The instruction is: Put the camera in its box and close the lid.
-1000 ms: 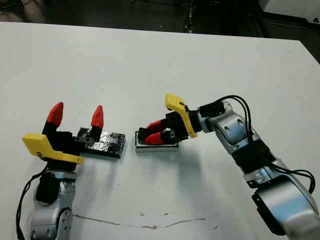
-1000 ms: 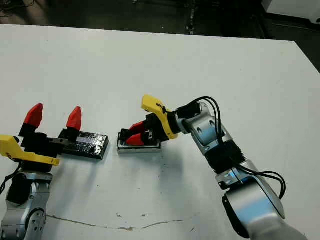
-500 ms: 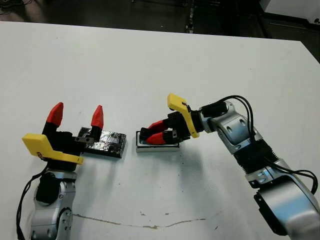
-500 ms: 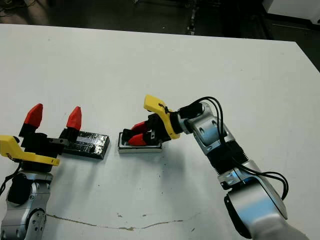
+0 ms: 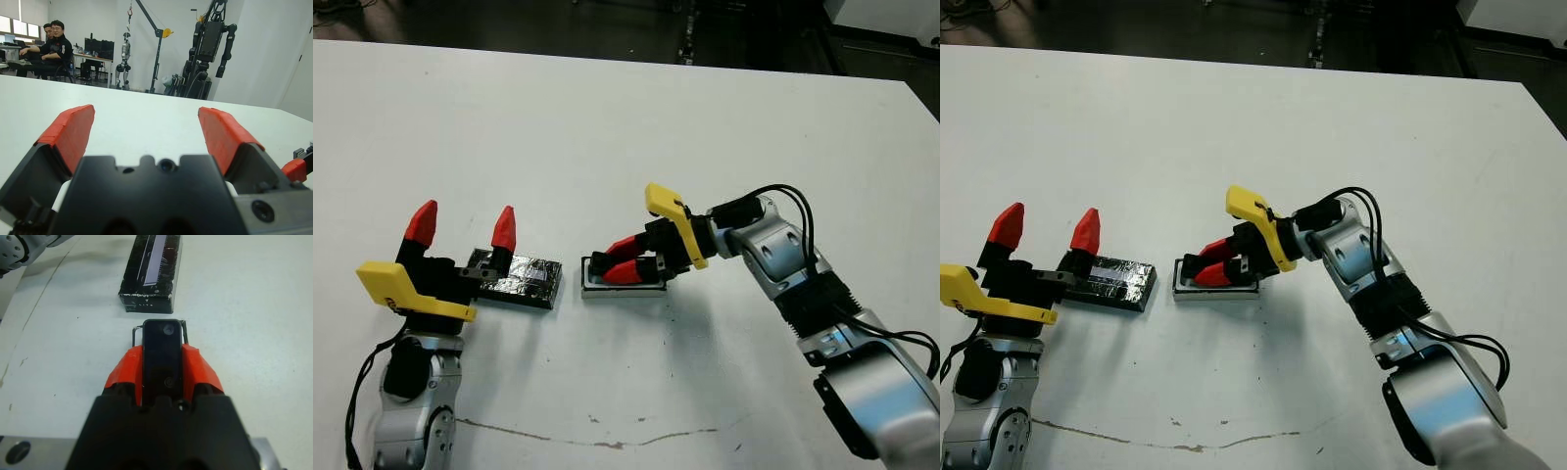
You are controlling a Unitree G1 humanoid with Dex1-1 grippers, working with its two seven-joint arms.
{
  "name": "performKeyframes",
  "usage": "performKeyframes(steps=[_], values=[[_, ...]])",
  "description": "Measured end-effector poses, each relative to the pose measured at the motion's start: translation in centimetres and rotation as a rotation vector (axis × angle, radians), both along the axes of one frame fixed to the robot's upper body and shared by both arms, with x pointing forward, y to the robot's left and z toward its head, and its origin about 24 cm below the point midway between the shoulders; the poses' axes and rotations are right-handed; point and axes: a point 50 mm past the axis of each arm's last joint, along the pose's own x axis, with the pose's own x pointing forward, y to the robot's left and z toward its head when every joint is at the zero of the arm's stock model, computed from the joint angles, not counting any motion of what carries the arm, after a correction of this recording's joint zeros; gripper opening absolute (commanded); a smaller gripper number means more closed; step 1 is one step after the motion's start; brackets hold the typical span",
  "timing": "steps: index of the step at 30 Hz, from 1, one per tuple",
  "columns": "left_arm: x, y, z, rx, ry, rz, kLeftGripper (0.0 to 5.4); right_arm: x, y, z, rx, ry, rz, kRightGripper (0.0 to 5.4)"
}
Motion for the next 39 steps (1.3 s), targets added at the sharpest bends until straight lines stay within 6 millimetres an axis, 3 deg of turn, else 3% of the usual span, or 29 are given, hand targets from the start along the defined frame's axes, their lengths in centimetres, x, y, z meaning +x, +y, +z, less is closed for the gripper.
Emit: performKeyframes(steps=[8, 15, 32, 39], values=[[0.0, 0.0, 0.0, 0.0, -0.001, -0.001, 5.4, 0.0, -0.2, 0.3, 0.0, -0.013, 0.022, 1.66], [0.0, -0.1, 0.0, -0.001, -0.001, -0.002, 5.4, 0.5, -1.7, 0.3, -0.064, -0.003, 0.007, 2.79], [0.0, -0.1, 0.0, -0.001, -0.002, -0.003, 5.4, 0.6, -1.8, 0.2, -0.077, -0.071, -0.018, 5.37], [0.0, -0.1, -0.1, -0.002, 0.001, -0.002, 5.4, 0.7, -2.1, 1.5, -0.026, -0.112, -0.053, 5.39]])
